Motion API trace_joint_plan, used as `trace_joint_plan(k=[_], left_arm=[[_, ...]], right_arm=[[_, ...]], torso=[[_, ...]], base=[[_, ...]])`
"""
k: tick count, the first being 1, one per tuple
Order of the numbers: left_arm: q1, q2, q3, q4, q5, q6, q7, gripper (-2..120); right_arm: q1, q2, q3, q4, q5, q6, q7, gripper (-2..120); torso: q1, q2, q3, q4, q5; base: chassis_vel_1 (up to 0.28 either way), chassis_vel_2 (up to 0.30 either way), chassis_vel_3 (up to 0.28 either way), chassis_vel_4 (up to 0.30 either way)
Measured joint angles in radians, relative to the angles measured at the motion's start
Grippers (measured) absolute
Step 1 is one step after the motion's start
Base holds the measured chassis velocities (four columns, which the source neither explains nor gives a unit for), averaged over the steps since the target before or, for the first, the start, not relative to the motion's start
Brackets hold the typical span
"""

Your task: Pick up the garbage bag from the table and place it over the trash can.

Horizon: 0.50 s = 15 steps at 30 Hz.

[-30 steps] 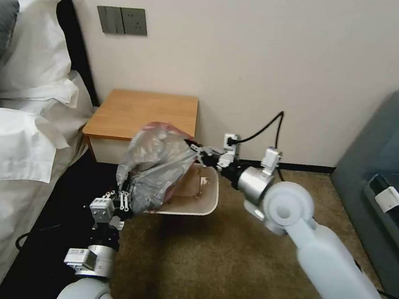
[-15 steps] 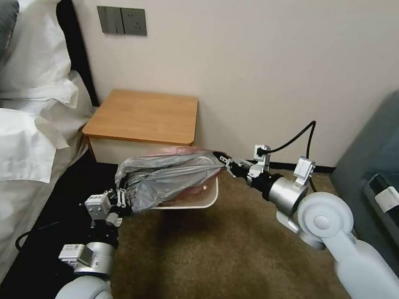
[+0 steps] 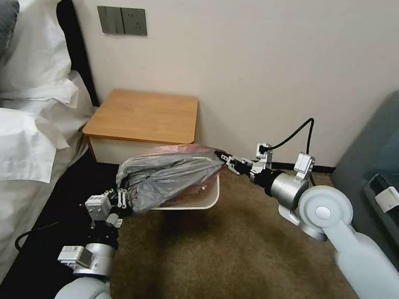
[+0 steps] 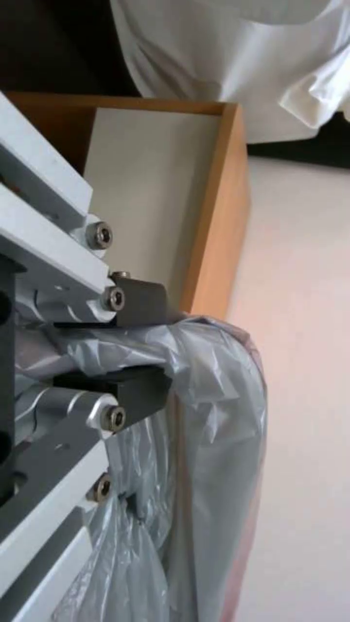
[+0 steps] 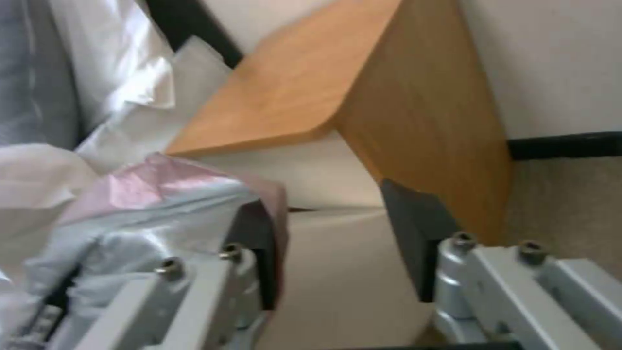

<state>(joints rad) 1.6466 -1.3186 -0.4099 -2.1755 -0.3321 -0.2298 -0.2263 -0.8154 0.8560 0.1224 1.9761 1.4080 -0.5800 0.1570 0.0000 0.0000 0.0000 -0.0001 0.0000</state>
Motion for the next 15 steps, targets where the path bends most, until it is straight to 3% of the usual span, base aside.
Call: trace_joint_plan(k=[15], left_arm=[[-0.005, -0.006, -0.002, 0.005, -0.004, -0.012, 0.015, 9]], right_arm=[[-0.037, -0.065, 0.011, -0.028, -0.003, -0.074, -0.028, 97]], torso=[[0.000, 0.000, 0.000, 0.0000, 0.0000]], base=[[0.000, 0.000, 0.000, 0.000]])
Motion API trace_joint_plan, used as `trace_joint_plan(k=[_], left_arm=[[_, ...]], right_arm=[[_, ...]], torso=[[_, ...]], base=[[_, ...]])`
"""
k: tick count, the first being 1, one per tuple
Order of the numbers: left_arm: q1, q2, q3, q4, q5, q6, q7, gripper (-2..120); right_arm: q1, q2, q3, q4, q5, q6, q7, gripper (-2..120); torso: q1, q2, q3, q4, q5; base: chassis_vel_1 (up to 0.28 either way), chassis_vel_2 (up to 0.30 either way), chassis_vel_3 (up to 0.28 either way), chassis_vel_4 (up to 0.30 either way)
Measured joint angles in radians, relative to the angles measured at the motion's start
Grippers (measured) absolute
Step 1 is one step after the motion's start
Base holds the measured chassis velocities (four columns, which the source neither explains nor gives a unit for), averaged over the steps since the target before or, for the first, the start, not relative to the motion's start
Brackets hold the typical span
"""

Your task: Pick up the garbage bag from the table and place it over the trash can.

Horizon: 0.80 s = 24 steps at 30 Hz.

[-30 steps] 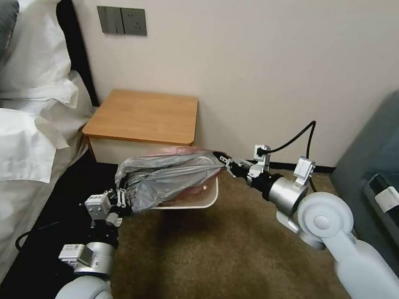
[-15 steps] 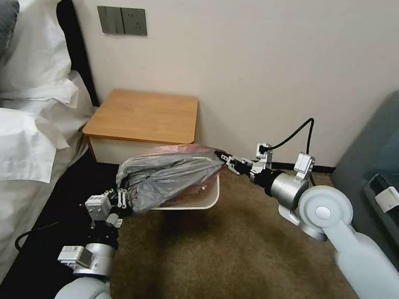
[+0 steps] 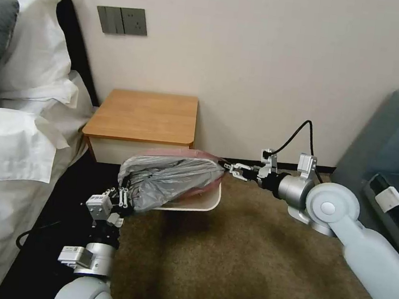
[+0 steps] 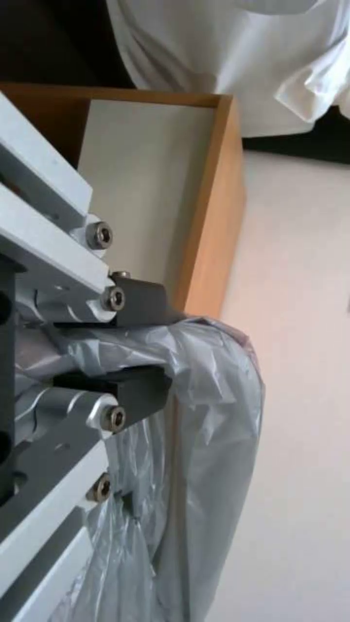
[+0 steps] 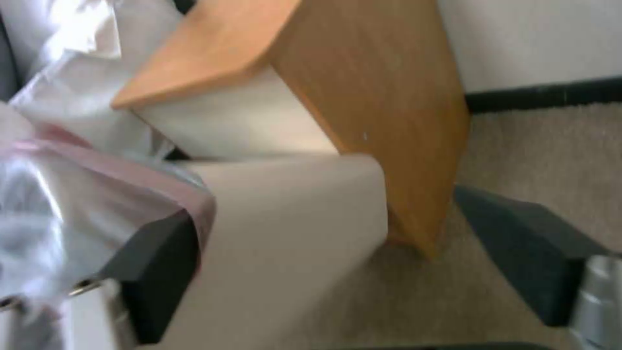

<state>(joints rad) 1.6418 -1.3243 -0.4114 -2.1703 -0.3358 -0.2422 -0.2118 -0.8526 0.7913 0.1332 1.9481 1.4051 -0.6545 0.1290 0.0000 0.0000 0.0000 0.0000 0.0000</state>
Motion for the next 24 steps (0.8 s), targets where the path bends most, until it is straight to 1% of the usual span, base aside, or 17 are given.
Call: trace_joint_plan(k=[1, 4, 12, 16, 18, 20, 21, 22, 24], left_arm=[[0.000, 0.000, 0.000, 0.000, -0.001, 0.000, 0.000, 9], [-0.001, -0.002, 0.000, 0.000, -0.010, 0.000, 0.001, 9], [-0.002, -0.002, -0.003, -0.006, -0.036, 0.006, -0.002, 9], [-0.002, -0.003, -0.007, -0.008, -0.040, 0.011, -0.009, 9], [-0.002, -0.004, -0.011, -0.008, -0.042, 0.017, -0.017, 9], [-0.003, -0.003, -0.019, -0.008, -0.044, 0.019, -0.022, 9], [-0.003, -0.003, -0.019, -0.008, -0.044, 0.019, -0.022, 9], [-0.002, -0.002, -0.023, -0.008, -0.045, 0.020, -0.023, 9], [-0.001, -0.001, -0.029, -0.007, -0.046, 0.020, -0.024, 9]], right_arm=[[-0.014, -0.005, 0.001, 0.004, -0.005, 0.000, -0.009, 99], [-0.047, -0.013, 0.004, 0.016, -0.016, 0.000, -0.019, 100], [-0.145, -0.025, 0.032, 0.056, -0.086, 0.024, -0.060, 100], [-0.180, -0.032, 0.055, 0.083, -0.108, 0.039, -0.060, 100], [-0.241, -0.037, 0.102, 0.142, -0.146, 0.069, -0.034, 100], [-0.323, -0.035, 0.193, 0.231, -0.148, 0.102, 0.006, 100], [-0.323, -0.035, 0.193, 0.231, -0.148, 0.102, 0.006, 100], [-0.354, -0.033, 0.231, 0.273, -0.132, 0.113, 0.027, 100], [-0.398, -0.028, 0.293, 0.376, -0.061, 0.146, 0.105, 100]], torso=[[0.000, 0.000, 0.000, 0.0000, 0.0000], [0.000, 0.000, 0.000, -0.0001, 0.0000], [0.000, 0.000, 0.000, 0.0000, -0.0001], [0.000, 0.000, 0.000, 0.0001, 0.0001], [0.000, 0.000, 0.000, 0.0002, 0.0000], [0.000, 0.000, 0.000, -0.0001, -0.0001], [0.000, 0.000, 0.000, -0.0001, -0.0001], [0.000, 0.000, 0.000, -0.0002, -0.0002], [0.000, 0.000, 0.000, -0.0003, -0.0001]], base=[[0.000, 0.000, 0.000, 0.000], [0.000, 0.000, 0.000, 0.000], [0.000, 0.000, 0.000, 0.000], [0.000, 0.000, 0.000, 0.000], [0.000, 0.000, 0.000, 0.000], [0.000, 0.000, 0.000, 0.000], [0.000, 0.000, 0.000, 0.000], [0.000, 0.000, 0.000, 0.000], [0.000, 0.000, 0.000, 0.000]])
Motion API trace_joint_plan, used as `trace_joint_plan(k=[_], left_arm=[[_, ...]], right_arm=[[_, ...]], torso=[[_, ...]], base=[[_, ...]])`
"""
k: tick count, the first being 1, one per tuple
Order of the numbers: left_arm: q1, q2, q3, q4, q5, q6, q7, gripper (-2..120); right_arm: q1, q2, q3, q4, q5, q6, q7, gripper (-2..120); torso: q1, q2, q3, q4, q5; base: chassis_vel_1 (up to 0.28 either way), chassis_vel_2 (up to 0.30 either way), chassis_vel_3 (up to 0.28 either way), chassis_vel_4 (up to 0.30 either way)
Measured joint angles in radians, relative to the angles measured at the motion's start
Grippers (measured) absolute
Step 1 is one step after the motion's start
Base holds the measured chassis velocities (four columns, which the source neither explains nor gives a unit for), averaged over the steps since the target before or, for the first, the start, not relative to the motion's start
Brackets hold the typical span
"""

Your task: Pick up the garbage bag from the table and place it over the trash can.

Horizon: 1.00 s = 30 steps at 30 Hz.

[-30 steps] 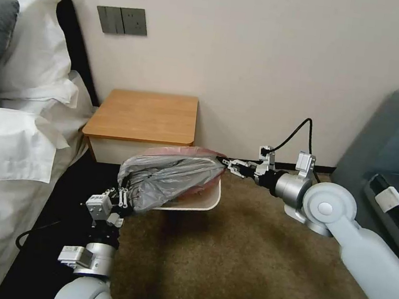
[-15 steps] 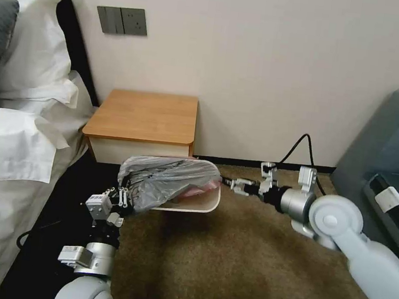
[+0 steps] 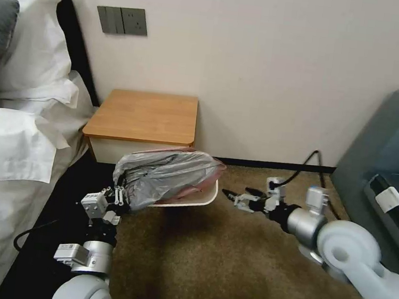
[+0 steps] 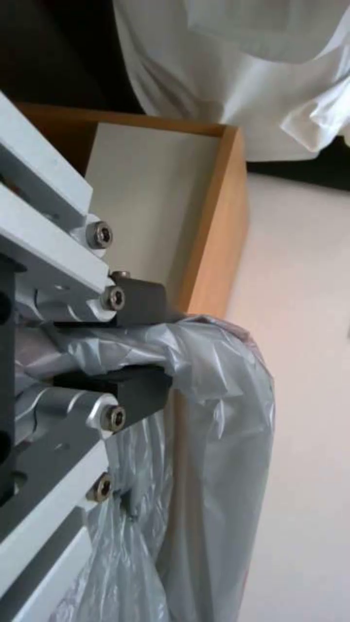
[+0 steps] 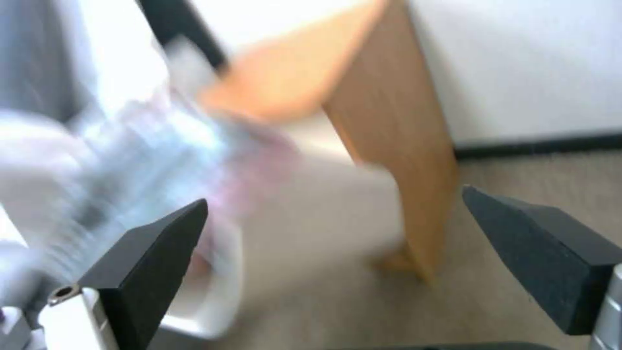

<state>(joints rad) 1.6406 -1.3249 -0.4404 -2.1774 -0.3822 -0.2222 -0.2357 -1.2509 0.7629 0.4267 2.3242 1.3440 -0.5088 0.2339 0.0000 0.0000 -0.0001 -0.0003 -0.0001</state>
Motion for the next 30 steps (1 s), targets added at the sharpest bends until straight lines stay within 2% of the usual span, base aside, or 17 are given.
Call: trace_joint_plan(k=[1, 3, 4, 5, 7, 9, 12, 13, 16, 25, 30], left_arm=[[0.000, 0.000, 0.000, 0.000, 0.000, 0.000, 0.000, 9], [0.001, 0.001, -0.003, 0.000, 0.000, 0.000, -0.002, 9], [0.001, 0.001, -0.003, 0.000, 0.000, 0.000, -0.002, 9], [0.001, 0.001, -0.003, 0.000, 0.002, 0.001, -0.004, 9], [0.000, 0.000, -0.001, 0.000, 0.008, 0.009, -0.011, 9], [0.001, 0.000, 0.001, -0.001, 0.013, 0.012, -0.013, 9], [0.007, -0.001, 0.011, -0.005, 0.036, 0.015, -0.017, 9], [0.007, -0.001, 0.011, -0.005, 0.036, 0.015, -0.017, 9], [0.018, -0.005, 0.023, -0.009, 0.066, 0.010, -0.017, 9], [0.021, -0.011, 0.036, -0.018, 0.124, -0.010, -0.008, 9], [0.020, -0.014, 0.039, -0.017, 0.165, -0.028, 0.001, 9]], right_arm=[[0.000, 0.000, 0.000, 0.000, 0.000, 0.000, 0.000, 100], [0.001, 0.010, 0.029, 0.097, 0.138, 0.037, 0.156, 100], [0.001, 0.010, 0.029, 0.097, 0.138, 0.037, 0.156, 100], [0.020, 0.014, 0.029, 0.145, 0.242, 0.061, 0.242, 100], [0.040, 0.025, -0.001, 0.185, 0.427, 0.084, 0.348, 100], [0.041, 0.032, -0.011, 0.188, 0.481, 0.087, 0.370, 100], [0.060, 0.080, -0.055, 0.189, 0.656, 0.103, 0.469, 100], [0.060, 0.080, -0.055, 0.189, 0.656, 0.103, 0.469, 100], [0.078, 0.151, -0.098, 0.185, 0.759, 0.109, 0.513, 100], [0.147, 0.219, -0.211, 0.171, 0.718, 0.149, 0.596, 100], [0.198, 0.240, -0.288, 0.139, 0.636, 0.157, 0.631, 100]], torso=[[0.000, 0.000, 0.000, 0.0000, 0.0000], [0.000, 0.000, 0.000, 0.0002, -0.0002], [0.000, 0.000, 0.000, 0.0002, -0.0002], [0.000, 0.000, 0.000, 0.0005, 0.0001], [0.000, 0.000, 0.000, 0.0006, -0.0001], [0.000, 0.000, 0.000, 0.0005, 0.0001], [0.000, 0.000, 0.000, 0.0003, 0.0002], [0.000, 0.000, 0.000, 0.0003, 0.0002], [0.000, 0.000, 0.000, 0.0004, 0.0000], [0.000, 0.000, 0.000, 0.0004, 0.0000], [0.000, 0.000, 0.000, 0.0004, 0.0001]], base=[[0.000, 0.000, 0.000, 0.000], [0.000, 0.000, 0.000, 0.000], [0.000, 0.000, 0.000, 0.000], [0.000, 0.000, 0.000, 0.000], [0.000, 0.000, 0.000, 0.000], [0.000, 0.000, 0.000, 0.000], [0.000, 0.000, 0.000, 0.000], [0.000, 0.000, 0.000, 0.000], [0.000, 0.000, 0.000, 0.000], [0.000, 0.000, 0.000, 0.000], [0.000, 0.000, 0.000, 0.000]])
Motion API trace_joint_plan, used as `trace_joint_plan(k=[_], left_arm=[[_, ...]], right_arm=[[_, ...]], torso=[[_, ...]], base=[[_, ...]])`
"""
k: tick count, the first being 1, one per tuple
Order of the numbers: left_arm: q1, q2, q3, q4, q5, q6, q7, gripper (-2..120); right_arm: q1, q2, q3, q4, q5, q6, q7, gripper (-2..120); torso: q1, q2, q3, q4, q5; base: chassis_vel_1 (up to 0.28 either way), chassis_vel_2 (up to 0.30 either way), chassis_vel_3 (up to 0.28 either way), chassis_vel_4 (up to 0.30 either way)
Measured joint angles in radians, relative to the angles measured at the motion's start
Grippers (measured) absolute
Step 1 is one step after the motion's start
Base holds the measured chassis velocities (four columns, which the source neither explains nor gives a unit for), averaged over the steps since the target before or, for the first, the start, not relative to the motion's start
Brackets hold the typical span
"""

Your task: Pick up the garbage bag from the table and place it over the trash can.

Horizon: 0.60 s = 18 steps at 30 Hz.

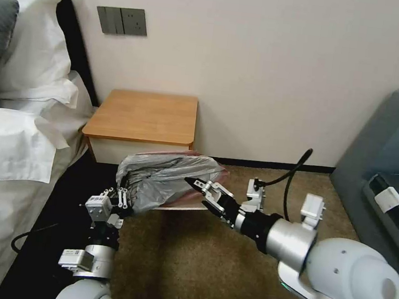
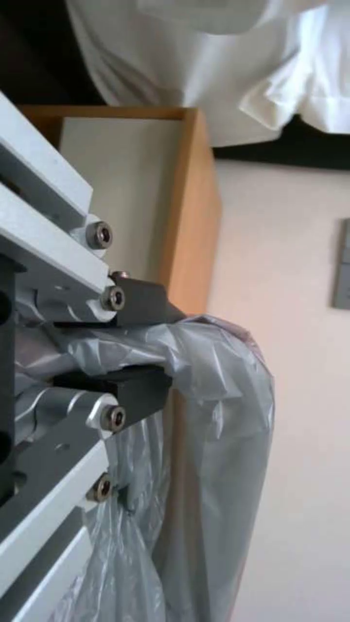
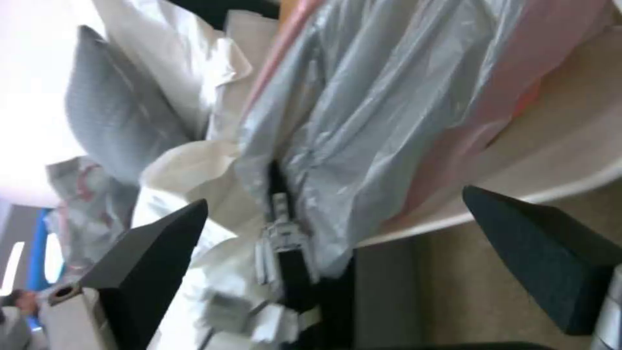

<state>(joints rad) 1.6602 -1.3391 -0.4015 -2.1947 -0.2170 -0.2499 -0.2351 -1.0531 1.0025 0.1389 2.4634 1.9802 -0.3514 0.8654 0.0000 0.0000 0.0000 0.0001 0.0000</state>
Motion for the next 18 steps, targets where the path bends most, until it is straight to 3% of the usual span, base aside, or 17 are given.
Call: trace_joint_plan(k=[18], left_arm=[[0.000, -0.004, 0.006, -0.011, 0.010, -0.006, 0.005, 9]], right_arm=[[0.091, 0.017, -0.102, -0.088, -0.111, -0.002, 0.007, 100]], torso=[[0.000, 0.000, 0.000, -0.0001, 0.0000]], base=[[0.000, 0.000, 0.000, 0.000]])
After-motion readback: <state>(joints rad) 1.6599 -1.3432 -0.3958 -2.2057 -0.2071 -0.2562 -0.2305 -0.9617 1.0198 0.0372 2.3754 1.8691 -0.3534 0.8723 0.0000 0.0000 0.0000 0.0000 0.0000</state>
